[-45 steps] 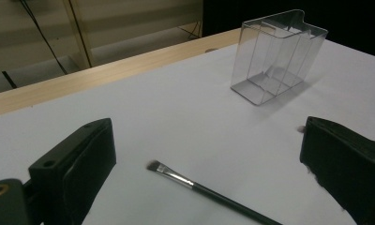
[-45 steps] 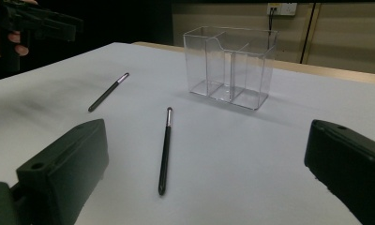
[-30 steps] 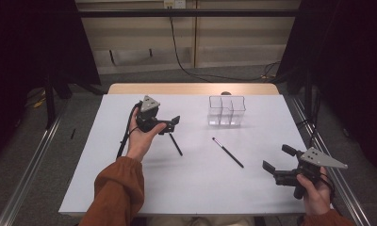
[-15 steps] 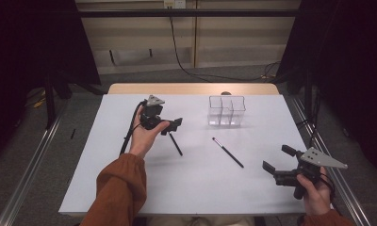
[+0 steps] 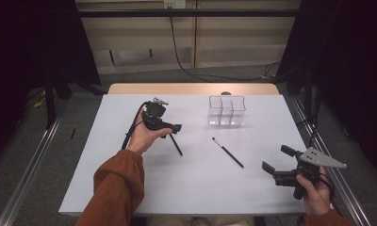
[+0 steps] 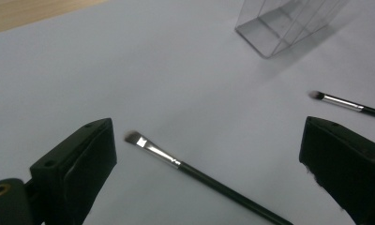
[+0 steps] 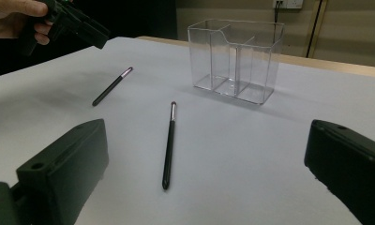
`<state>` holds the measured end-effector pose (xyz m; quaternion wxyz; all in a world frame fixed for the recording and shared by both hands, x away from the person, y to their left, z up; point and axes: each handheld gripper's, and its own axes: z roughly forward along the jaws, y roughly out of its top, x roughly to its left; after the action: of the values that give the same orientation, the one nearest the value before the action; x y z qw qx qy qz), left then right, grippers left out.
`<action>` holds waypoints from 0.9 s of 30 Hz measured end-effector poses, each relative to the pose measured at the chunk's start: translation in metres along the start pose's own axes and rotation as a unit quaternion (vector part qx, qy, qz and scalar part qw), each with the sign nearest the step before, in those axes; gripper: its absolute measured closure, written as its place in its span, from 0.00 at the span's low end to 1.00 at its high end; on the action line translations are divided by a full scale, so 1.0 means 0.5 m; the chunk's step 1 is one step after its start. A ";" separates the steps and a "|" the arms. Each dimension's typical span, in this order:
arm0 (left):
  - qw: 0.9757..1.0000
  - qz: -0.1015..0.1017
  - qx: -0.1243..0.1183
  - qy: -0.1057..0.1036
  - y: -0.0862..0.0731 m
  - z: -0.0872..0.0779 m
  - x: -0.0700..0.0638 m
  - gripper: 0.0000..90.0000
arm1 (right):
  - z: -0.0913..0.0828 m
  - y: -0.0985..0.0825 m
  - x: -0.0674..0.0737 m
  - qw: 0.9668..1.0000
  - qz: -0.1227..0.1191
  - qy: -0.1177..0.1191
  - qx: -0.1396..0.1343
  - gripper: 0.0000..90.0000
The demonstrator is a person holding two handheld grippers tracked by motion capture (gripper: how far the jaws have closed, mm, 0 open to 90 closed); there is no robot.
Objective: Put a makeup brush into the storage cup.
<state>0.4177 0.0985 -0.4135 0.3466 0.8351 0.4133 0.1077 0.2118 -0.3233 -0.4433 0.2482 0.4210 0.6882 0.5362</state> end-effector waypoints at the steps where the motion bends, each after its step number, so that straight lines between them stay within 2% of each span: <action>1: 1.000 -0.005 0.011 0.001 0.002 0.001 -0.001 0.05 | 0.000 0.000 0.000 1.000 0.001 0.001 0.000 0.00; 3: 0.999 -0.006 0.035 0.003 0.004 0.005 0.000 0.07 | 0.000 0.000 0.001 1.000 0.002 0.001 0.001 0.00; 5: 0.998 -0.018 0.062 -0.003 0.006 0.012 0.004 0.11 | 0.002 -0.001 0.001 1.000 -0.001 0.004 0.005 0.00; 8: 0.996 -0.037 0.080 -0.006 0.008 0.021 0.010 0.12 | 0.003 -0.001 0.001 1.000 -0.002 0.006 0.006 0.00; 12: 0.994 -0.038 0.107 -0.007 0.010 0.033 0.005 0.12 | 0.004 -0.002 0.002 1.000 0.000 0.008 0.009 0.00; 14: 0.993 -0.037 0.114 -0.001 0.012 0.038 0.003 0.12 | 0.004 -0.002 0.002 1.000 0.001 0.008 0.009 0.00; 16: 0.991 -0.042 0.129 0.004 0.013 0.041 0.003 0.14 | 0.004 -0.002 0.002 1.000 0.000 0.009 0.009 0.00; 18: 0.990 -0.035 0.140 0.002 0.012 0.046 0.006 0.13 | 0.004 -0.002 0.002 1.000 0.000 0.009 0.010 0.00; 20: 0.988 -0.046 0.148 0.004 0.012 0.051 0.003 0.14 | 0.005 -0.002 0.003 1.000 0.000 0.009 0.010 0.00; 23: 0.986 -0.051 0.160 0.011 0.015 0.058 0.002 0.18 | 0.005 -0.002 0.003 1.000 0.000 0.010 0.011 0.00; 25: 0.984 -0.044 0.173 0.017 0.017 0.063 0.001 0.18 | 0.005 -0.002 0.003 1.000 -0.001 0.010 0.011 0.00; 26: 0.981 -0.055 0.184 0.015 0.016 0.065 0.001 0.19 | 0.005 -0.002 0.003 1.000 -0.001 0.011 0.011 0.00; 27: 0.980 -0.056 0.190 0.013 0.016 0.067 0.003 0.22 | 0.005 -0.002 0.003 1.000 0.000 0.011 0.011 0.00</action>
<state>0.4393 0.0797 -0.4328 0.1819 0.8599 0.4766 0.0187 0.2125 -0.3209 -0.4450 0.2362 0.4182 0.6966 0.5331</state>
